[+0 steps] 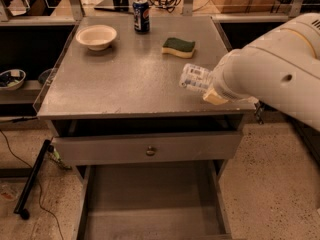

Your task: Pick blue plastic bottle from middle drawer and place on counter

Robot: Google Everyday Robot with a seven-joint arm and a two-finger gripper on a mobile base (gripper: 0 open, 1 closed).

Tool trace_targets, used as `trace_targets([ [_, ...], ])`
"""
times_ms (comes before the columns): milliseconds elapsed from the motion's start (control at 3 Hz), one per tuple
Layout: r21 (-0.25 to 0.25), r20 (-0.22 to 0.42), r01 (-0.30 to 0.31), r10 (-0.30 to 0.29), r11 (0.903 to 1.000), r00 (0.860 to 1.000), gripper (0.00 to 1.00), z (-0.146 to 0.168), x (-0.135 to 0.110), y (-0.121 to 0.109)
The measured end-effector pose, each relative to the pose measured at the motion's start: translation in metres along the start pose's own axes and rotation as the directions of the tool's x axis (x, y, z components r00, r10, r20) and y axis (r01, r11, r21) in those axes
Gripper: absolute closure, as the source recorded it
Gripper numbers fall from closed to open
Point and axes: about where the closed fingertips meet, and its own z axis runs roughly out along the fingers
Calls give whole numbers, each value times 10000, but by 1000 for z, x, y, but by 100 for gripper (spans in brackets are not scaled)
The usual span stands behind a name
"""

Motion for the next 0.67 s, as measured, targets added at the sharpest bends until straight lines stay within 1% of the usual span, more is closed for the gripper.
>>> trace_targets([
  [333,-180,381,155,-148,9997,9992,100,18,-16,-10],
  [667,-579,812,364,-317,9977,9962,100,37,-33,-9],
])
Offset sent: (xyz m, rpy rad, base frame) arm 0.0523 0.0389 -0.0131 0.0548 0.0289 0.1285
